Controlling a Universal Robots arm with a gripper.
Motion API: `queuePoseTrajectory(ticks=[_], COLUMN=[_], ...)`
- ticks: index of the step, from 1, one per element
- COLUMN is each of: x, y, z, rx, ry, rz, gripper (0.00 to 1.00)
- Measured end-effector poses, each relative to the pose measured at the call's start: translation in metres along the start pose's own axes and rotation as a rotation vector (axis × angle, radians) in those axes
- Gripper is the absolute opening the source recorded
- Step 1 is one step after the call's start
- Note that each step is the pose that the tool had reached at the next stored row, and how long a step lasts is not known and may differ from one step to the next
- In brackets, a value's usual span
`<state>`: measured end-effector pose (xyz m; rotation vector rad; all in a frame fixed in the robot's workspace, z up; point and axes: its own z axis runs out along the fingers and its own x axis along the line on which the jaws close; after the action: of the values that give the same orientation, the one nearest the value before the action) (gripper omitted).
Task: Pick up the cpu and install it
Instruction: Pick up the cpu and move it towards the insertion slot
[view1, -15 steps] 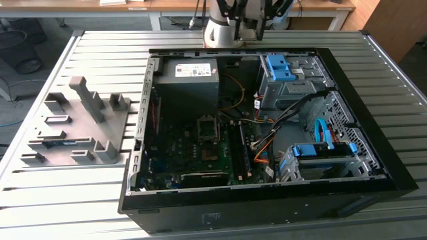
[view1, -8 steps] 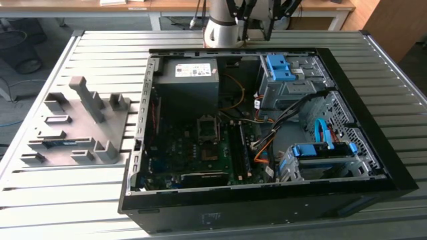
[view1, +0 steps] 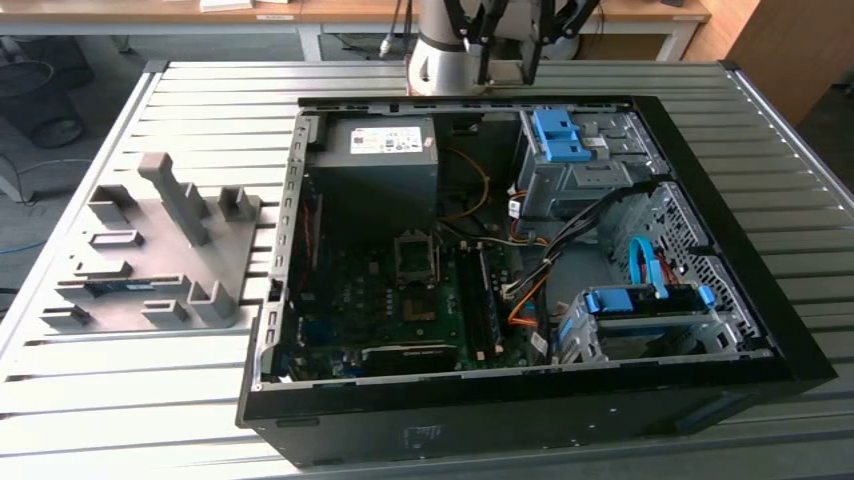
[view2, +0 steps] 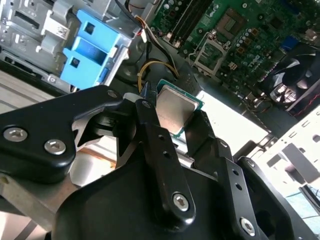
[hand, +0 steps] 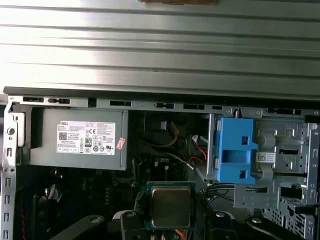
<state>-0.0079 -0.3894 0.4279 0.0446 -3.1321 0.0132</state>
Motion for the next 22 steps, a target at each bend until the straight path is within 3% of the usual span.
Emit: queuePoseTrajectory(ticks=[8,22], x=[0.0061,0.0063], y=[-0.0066,-0.0121], z=[0.0143,0.0392], rx=[0.0,0.0], ry=[0.0,0.0], rz=[0.0,0.0], gripper=[0.47,0.47])
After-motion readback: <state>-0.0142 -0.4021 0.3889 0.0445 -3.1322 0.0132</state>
